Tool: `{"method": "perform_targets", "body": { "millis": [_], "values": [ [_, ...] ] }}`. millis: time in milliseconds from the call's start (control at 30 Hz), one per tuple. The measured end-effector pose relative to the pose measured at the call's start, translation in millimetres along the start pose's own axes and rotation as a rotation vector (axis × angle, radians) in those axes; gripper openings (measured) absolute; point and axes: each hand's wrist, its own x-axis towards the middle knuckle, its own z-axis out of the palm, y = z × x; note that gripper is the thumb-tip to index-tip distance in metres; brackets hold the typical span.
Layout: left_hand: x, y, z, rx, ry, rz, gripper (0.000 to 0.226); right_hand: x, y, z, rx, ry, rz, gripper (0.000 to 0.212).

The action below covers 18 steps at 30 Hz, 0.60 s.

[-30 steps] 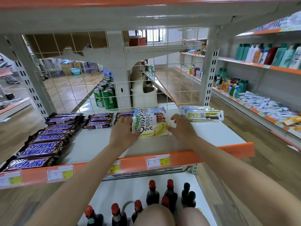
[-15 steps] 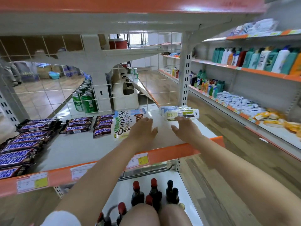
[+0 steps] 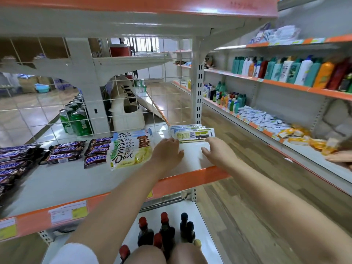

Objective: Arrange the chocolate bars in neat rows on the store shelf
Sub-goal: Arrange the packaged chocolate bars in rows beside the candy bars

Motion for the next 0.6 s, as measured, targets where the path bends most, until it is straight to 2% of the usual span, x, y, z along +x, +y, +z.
{"method": "perform_targets", "body": {
  "millis": [333, 600],
  "values": [
    [20, -9, 9, 0.015, 0.006, -0.004, 0.042, 28, 12, 14, -0.008, -0.028, -0.008, 0.034],
    [39, -14, 14, 0.030, 0.016, 0.028, 0.042, 60, 19, 17, -0.105, -0.014, -0.093, 0.033]
  ]
}}
